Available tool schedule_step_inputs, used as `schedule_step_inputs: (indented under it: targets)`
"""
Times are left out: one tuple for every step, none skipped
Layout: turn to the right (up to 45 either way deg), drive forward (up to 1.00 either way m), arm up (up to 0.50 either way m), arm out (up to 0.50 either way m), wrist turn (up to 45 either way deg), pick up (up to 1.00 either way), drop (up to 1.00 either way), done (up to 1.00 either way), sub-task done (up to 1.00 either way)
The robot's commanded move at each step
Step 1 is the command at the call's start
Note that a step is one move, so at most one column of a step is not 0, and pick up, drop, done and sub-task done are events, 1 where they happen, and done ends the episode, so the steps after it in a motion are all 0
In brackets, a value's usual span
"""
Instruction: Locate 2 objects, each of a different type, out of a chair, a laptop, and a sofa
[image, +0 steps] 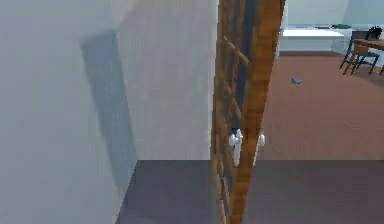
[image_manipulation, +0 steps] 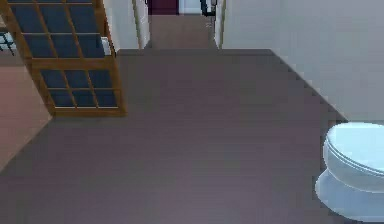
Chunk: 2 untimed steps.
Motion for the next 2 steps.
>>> schedule_step_inputs:
  targets:
    - [45.0,0.0,0.0,0.0,0.0,0.0,0.0,0.0,0.0]
    - [42.0,0.0,0.0,0.0,0.0,0.0,0.0,0.0,0.0]
